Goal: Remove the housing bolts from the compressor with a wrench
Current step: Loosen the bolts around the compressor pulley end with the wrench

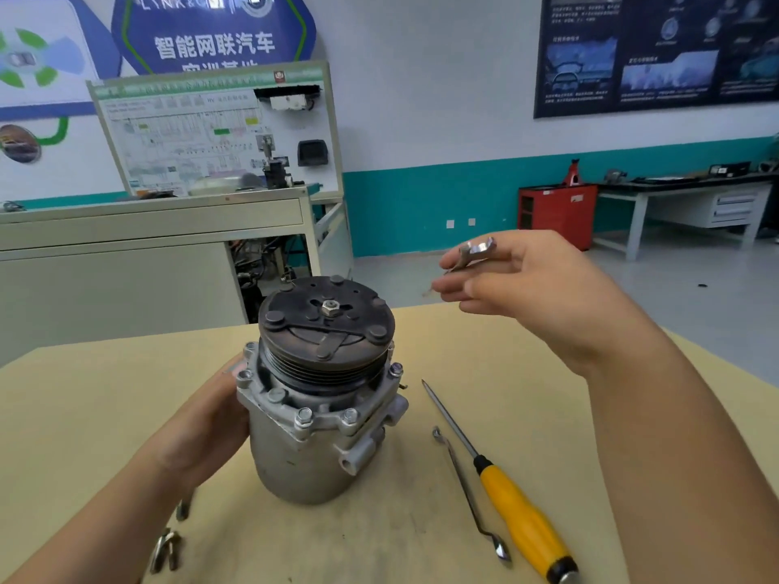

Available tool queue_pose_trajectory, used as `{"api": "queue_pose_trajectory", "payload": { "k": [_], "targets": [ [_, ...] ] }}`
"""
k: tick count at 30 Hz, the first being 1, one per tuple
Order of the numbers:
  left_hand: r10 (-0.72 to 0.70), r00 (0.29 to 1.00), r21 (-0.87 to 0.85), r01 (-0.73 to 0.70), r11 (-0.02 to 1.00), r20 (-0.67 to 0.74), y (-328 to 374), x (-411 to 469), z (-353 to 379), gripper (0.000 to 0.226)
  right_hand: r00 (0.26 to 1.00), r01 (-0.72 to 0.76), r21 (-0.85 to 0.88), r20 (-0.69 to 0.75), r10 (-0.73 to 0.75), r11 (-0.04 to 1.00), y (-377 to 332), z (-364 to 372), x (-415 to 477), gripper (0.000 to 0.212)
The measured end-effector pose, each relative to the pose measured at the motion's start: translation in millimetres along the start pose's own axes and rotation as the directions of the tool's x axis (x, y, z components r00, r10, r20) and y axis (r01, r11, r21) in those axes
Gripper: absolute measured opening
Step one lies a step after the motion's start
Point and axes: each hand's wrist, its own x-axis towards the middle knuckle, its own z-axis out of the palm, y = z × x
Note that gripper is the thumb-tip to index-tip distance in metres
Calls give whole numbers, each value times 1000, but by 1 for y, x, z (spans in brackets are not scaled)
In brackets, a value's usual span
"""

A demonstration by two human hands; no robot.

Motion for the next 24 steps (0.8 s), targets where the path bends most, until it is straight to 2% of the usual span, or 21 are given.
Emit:
{"api": "queue_pose_trajectory", "payload": {
  "k": [2,3,5,6,8,12,13,18,21,24],
  "targets": [
    [44,998,40,-45,998,39,4,2,12,45,998,-30,96,51,25,995,-2,-3,0,37],
    [20,998,24,-22,999,57,7,-2,15,39,997,-42,164,75,30,986,-3,-4,0,36],
    [6,999,2,-6,1000,42,6,-3,14,41,995,-44,272,103,17,961,-3,-6,-1,26],
    [6,1000,4,-6,1000,22,5,-3,16,42,994,-40,290,108,8,956,-2,-7,-1,29],
    [26,1000,13,-26,1000,-11,7,-5,23,44,992,-35,270,124,1,962,-1,-8,0,35],
    [95,995,52,-94,994,-26,11,-12,34,40,991,-36,180,137,11,983,3,-3,0,6],
    [105,994,49,-103,993,-35,13,-14,37,39,993,-40,185,118,18,982,3,-1,0,4],
    [100,971,26,-97,995,-219,7,-26,37,36,989,-146,358,50,138,922,11,13,-11,34],
    [125,912,59,-111,992,-391,3,-38,49,35,977,-214,304,70,202,928,15,20,-32,35],
    [188,841,170,-116,979,-507,1,-47,59,32,965,-261,293,75,250,920,17,28,-65,30]
  ]
}}
